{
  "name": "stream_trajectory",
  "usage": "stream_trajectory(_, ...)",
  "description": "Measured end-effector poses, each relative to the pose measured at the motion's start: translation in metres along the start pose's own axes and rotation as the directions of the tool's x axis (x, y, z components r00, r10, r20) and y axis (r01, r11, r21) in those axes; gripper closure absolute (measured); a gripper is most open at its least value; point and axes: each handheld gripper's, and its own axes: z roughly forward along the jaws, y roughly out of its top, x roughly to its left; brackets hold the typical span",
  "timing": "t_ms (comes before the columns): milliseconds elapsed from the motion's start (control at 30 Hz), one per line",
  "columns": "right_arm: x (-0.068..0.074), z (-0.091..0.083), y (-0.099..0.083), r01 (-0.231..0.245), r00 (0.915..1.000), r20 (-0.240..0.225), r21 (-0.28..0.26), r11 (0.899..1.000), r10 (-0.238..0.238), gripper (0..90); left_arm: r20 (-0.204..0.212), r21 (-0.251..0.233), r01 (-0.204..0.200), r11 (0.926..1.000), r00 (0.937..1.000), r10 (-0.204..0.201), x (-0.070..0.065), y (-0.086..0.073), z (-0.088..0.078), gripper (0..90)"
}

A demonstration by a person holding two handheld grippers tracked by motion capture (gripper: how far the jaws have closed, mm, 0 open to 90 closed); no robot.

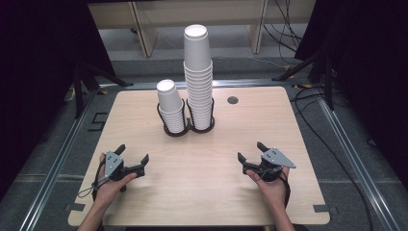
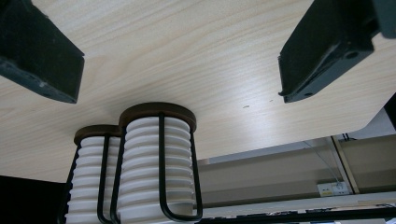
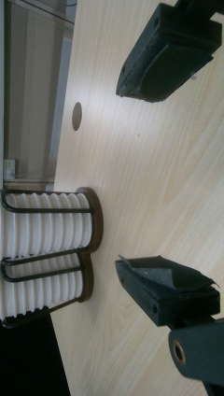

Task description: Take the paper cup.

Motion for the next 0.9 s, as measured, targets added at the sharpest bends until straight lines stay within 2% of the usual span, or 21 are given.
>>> stream_trajectory(33, -0.001, -0.001, 0.000, 0.011, 0.9998, 0.014, -0.012, 1.000, -0.011, 15.1, -0.002, -0.008, 0.000, 1.0000, 1.0000, 0.000, -0.001, 0.000, 0.002, 0.0)
stream_trajectory(67, 0.000, -0.001, 0.000, -0.013, 0.9999, 0.000, -0.009, 1.000, 0.013, 15.1, -0.006, 0.007, -0.005, 1.0000, 1.0000, 0.005, -0.002, 0.000, 0.001, 0.0)
stream_trajectory(100, 0.000, -0.001, 0.000, -0.015, 0.9998, 0.009, -0.009, 1.000, 0.015, 15.1, -0.007, 0.011, -0.017, 0.9998, 0.9998, 0.017, -0.002, 0.001, 0.001, 0.0)
stream_trajectory(133, -0.001, -0.002, 0.001, -0.008, 0.9999, 0.013, -0.015, 1.000, 0.008, 15.1, -0.008, 0.018, -0.012, 0.9998, 0.9999, 0.012, -0.003, 0.001, 0.001, 0.0)
stream_trajectory(167, -0.001, -0.001, 0.001, -0.026, 0.9997, 0.001, -0.016, 1.000, 0.026, 15.1, -0.010, 0.006, -0.012, 0.9999, 0.9999, 0.012, -0.003, 0.001, 0.002, 0.0)
stream_trajectory(200, -0.003, -0.001, 0.002, -0.012, 0.9998, 0.013, -0.025, 1.000, 0.012, 15.1, -0.006, -0.005, -0.011, 0.9999, 0.9999, 0.011, -0.003, 0.000, 0.004, 0.0)
stream_trajectory(233, -0.003, -0.002, 0.003, -0.020, 0.9996, 0.019, -0.013, 1.000, 0.021, 15.1, -0.012, 0.011, -0.006, 0.9999, 0.9999, 0.007, -0.004, 0.001, 0.004, 0.0)
stream_trajectory(267, -0.003, -0.002, 0.004, -0.014, 0.9999, 0.004, -0.024, 1.000, 0.014, 15.1, -0.015, 0.010, 0.001, 1.0000, 0.9999, -0.001, -0.004, 0.001, 0.004, 0.0)
stream_trajectory(300, -0.001, -0.002, 0.006, -0.034, 0.9994, -0.002, -0.026, 0.999, 0.034, 15.1, -0.013, 0.008, -0.001, 1.0000, 0.9999, 0.001, -0.004, 0.001, 0.005, 0.0)
stream_trajectory(333, -0.002, -0.003, 0.007, -0.012, 0.9999, 0.001, -0.038, 0.999, 0.012, 15.1, -0.010, 0.008, -0.004, 1.0000, 0.9999, 0.004, -0.005, 0.001, 0.005, 0.0)
stream_trajectory(433, 0.001, -0.004, 0.011, -0.014, 0.9999, -0.008, -0.030, 0.999, 0.014, 15.1, -0.003, -0.005, -0.013, 0.9999, 0.9999, 0.013, -0.005, 0.001, 0.004, 0.0)
stream_trajectory(467, 0.002, -0.005, 0.014, 0.001, 1.0000, 0.003, -0.037, 0.999, -0.001, 15.1, 0.001, -0.027, -0.003, 0.9996, 1.0000, 0.003, -0.004, 0.000, 0.004, 0.0)
stream_trajectory(500, 0.003, -0.004, 0.014, -0.031, 0.9995, -0.006, -0.034, 0.999, 0.031, 15.1, 0.000, -0.025, 0.000, 0.9997, 1.0000, 0.000, -0.004, 0.000, 0.004, 0.0)
stream_trajectory(567, 0.003, -0.003, 0.015, -0.024, 0.9997, -0.008, -0.045, 0.999, 0.023, 15.1, 0.002, -0.023, 0.004, 0.9997, 1.0000, -0.004, -0.003, 0.000, 0.003, 0.0)
stream_trajectory(600, 0.003, -0.004, 0.017, 0.003, 1.0000, 0.004, -0.045, 0.999, -0.003, 15.1, 0.008, -0.001, 0.000, 1.0000, 1.0000, 0.000, -0.003, 0.001, 0.001, 0.0)
stream_trajectory(667, 0.008, -0.002, 0.019, -0.010, 0.9999, -0.012, -0.035, 0.999, 0.010, 15.1, 0.012, -0.010, -0.004, 0.9999, 0.9999, 0.004, -0.004, 0.001, 0.002, 0.0)
stream_trajectory(700, 0.008, -0.002, 0.020, -0.011, 0.9999, -0.004, -0.023, 1.000, 0.011, 15.1, 0.012, -0.010, -0.004, 0.9999, 0.9999, 0.004, -0.004, 0.001, 0.002, 0.0)
stream_trajectory(767, 0.010, 0.001, 0.021, -0.010, 0.9996, -0.025, -0.025, 1.000, 0.009, 15.1, 0.023, -0.021, 0.003, 0.9998, 0.9997, -0.003, -0.006, 0.003, 0.004, 0.0)
stream_trajectory(800, 0.010, 0.001, 0.021, -0.010, 0.9996, -0.025, -0.025, 1.000, 0.009, 15.1, 0.030, -0.028, -0.003, 0.9996, 0.9995, 0.003, -0.007, 0.005, 0.005, 0.0)
stream_trajectory(833, 0.011, 0.003, 0.025, -0.012, 0.9995, -0.030, -0.028, 1.000, 0.011, 15.2, 0.039, -0.015, -0.015, 0.9998, 0.9991, 0.016, -0.010, 0.011, 0.006, 0.1)
stream_trajectory(900, 0.011, 0.004, 0.029, 0.018, 0.9998, -0.002, -0.036, 0.999, -0.018, 15.2, 0.046, -0.020, -0.020, 0.9996, 0.9987, 0.021, -0.012, 0.017, 0.009, 0.3)
